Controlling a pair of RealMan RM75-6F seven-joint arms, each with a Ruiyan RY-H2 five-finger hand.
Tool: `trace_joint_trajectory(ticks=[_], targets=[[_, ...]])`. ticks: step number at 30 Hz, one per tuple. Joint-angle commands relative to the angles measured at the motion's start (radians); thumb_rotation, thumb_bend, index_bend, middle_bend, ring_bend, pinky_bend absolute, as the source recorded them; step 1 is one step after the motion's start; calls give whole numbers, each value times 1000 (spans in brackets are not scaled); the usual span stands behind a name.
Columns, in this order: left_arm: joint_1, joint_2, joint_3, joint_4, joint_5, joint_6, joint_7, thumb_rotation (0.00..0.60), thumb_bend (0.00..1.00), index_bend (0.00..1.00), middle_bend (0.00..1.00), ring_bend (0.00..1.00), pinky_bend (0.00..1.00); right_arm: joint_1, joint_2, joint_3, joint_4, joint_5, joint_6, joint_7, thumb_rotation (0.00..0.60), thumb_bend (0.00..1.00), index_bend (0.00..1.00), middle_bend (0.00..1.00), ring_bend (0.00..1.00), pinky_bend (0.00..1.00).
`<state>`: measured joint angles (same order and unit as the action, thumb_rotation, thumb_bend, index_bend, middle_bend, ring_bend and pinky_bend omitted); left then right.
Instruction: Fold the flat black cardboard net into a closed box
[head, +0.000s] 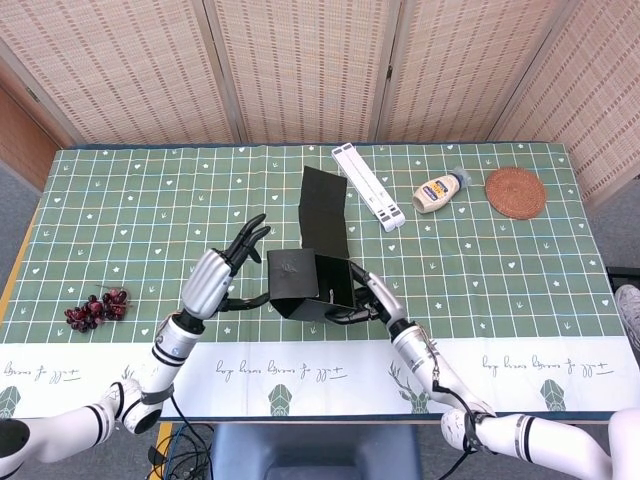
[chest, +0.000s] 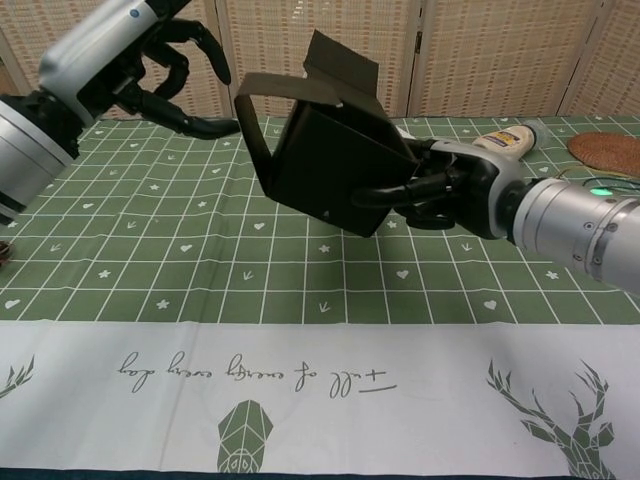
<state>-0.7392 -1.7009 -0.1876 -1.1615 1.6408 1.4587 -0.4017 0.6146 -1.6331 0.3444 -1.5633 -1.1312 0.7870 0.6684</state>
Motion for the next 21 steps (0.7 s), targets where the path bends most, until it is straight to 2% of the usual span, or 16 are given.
trace_joint_trajectory(ticks=[1,6,8,12,14,21], targets=[[-4,-2,2,2,3,-4,4,600,145,0,0,447,850,8,-8,-5,5,4,2,-21,600,131,293,453,842,1000],[-18,-18,15,45,31,3,29,600,145,25,0,466,850,20,-16,-8,10,19,0,-57,600,131,293,453,842,1000],[-26,-32,18,76,46,15,43,600,145,100,7,457,850,22,-20,-9,15,26,-1,-68,600,131,293,453,842,1000],[-46,-55,38,163,97,45,73,600,145,272,136,491,850,26,-24,-9,21,36,-1,-81,600,131,293,453,842,1000],[-53,-63,51,200,118,57,70,600,145,306,170,496,850,27,-26,-12,26,35,1,-90,600,130,293,453,842,1000],[-71,-93,78,273,140,67,59,600,145,337,200,516,851,35,-38,-18,51,37,-5,-108,600,131,293,453,842,1000]])
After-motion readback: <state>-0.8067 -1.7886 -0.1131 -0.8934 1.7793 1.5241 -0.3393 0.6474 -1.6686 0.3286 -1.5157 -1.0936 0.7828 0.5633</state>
